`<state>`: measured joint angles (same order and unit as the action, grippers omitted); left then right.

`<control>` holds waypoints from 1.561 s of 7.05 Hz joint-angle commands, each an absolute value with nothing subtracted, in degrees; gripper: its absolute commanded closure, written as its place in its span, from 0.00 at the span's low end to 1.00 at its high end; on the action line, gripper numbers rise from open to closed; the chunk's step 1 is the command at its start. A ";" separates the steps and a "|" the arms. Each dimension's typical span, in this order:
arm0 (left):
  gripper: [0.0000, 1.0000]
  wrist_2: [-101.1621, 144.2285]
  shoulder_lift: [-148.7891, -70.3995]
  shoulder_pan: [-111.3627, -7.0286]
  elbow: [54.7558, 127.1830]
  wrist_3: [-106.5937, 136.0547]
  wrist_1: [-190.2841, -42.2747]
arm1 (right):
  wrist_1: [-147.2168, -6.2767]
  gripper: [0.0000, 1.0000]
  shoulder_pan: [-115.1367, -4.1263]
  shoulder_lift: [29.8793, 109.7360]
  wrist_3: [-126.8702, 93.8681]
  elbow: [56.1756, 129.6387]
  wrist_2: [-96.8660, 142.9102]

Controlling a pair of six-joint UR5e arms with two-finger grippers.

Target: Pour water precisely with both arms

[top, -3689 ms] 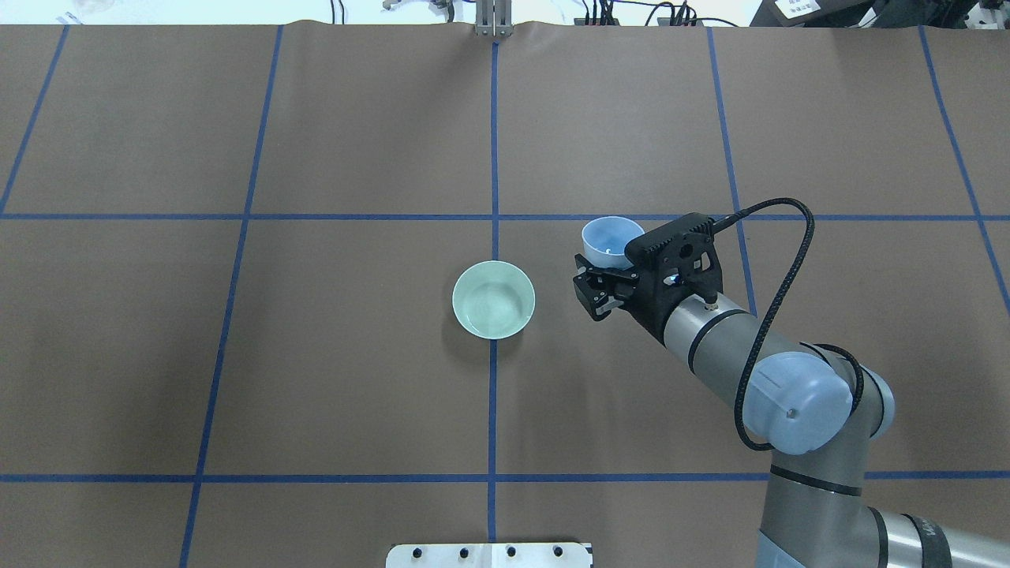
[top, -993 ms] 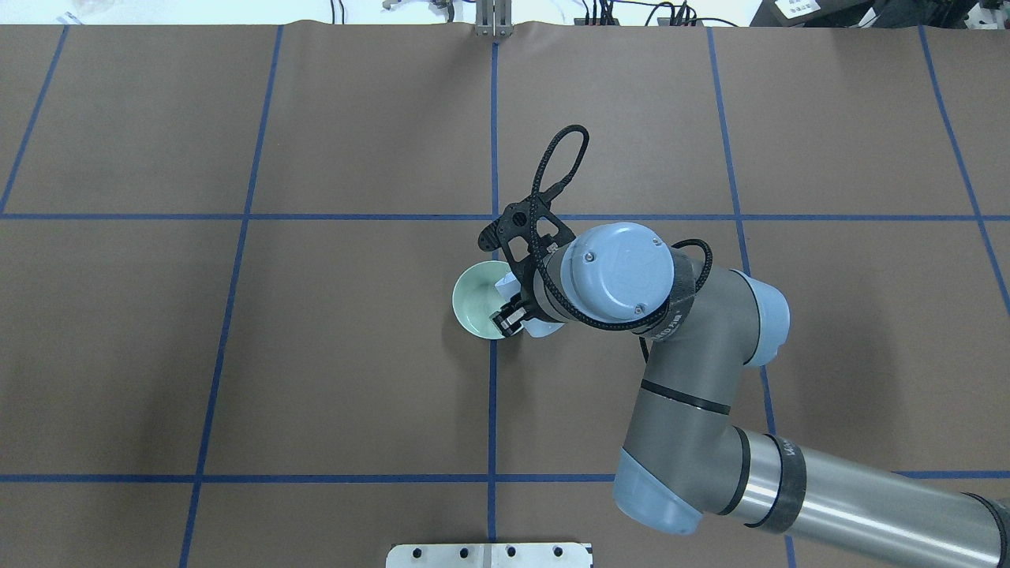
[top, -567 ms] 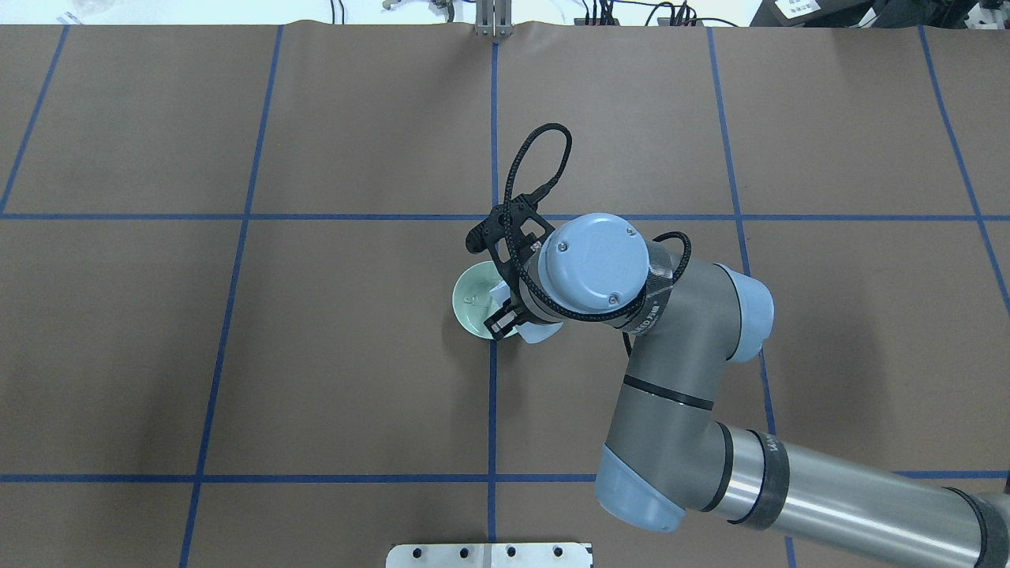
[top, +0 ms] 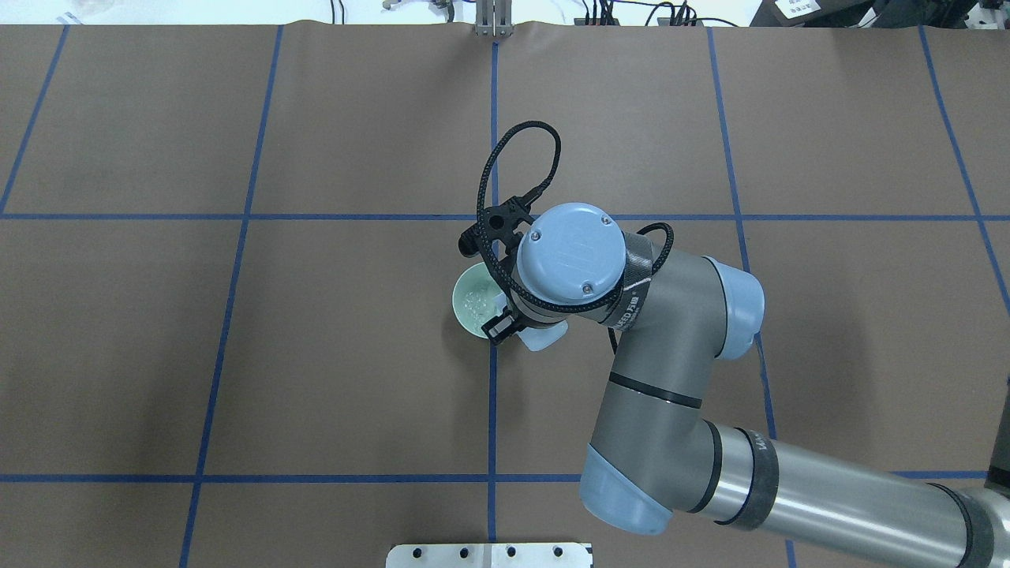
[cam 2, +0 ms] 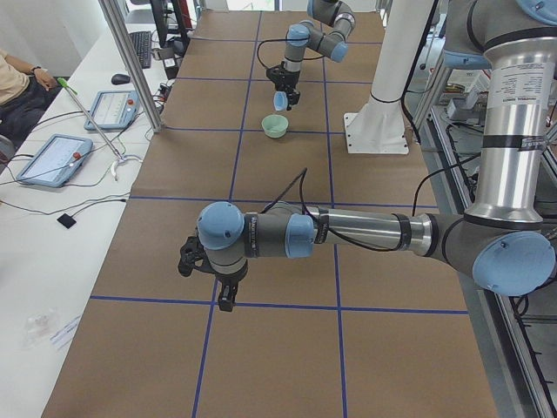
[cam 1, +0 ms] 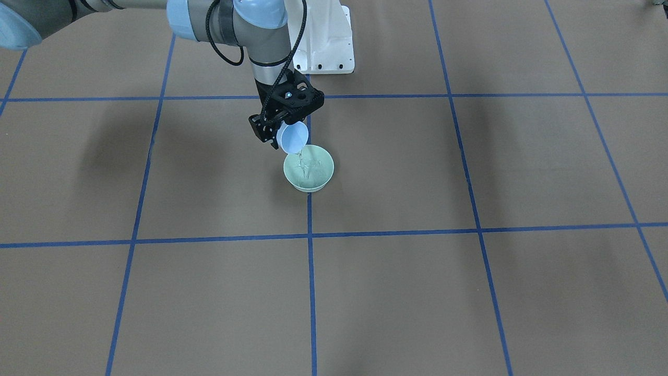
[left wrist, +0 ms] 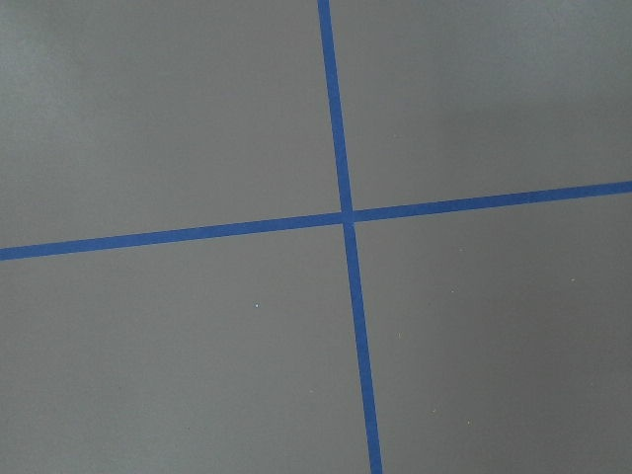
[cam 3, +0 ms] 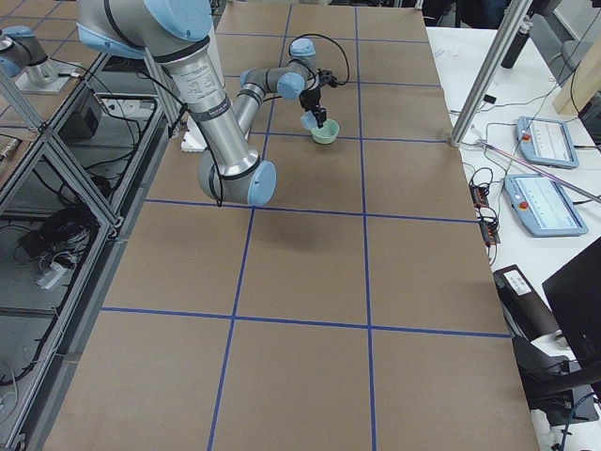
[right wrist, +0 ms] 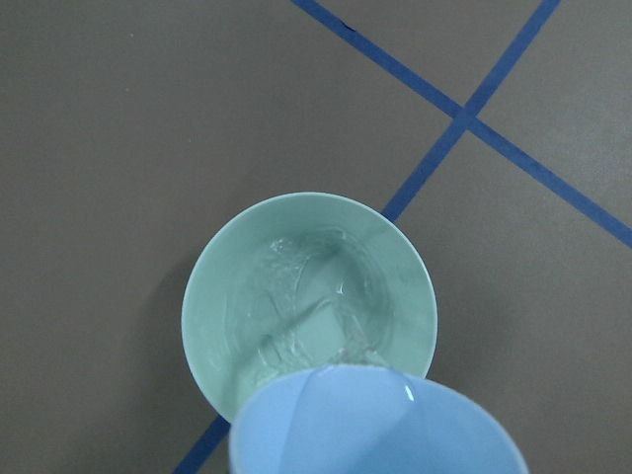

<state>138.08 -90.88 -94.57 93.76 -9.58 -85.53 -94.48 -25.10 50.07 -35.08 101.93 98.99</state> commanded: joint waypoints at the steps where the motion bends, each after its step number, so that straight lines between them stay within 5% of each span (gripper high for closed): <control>1: 0.00 138.08 -90.88 -94.57 93.78 -9.58 -85.60 | -97.91 1.00 -25.14 48.43 -34.63 102.13 99.58; 7: 0.00 138.16 -91.05 -94.48 93.96 -9.40 -85.52 | -69.92 1.00 -25.22 54.93 -42.94 103.01 96.69; 11: 0.00 138.25 -91.05 -94.57 93.96 -9.40 -85.52 | -64.95 1.00 -21.54 54.67 -61.31 103.88 76.78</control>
<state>138.18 -91.05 -94.57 93.95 -9.40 -85.52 -65.57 -22.79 54.72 -56.80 103.64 83.50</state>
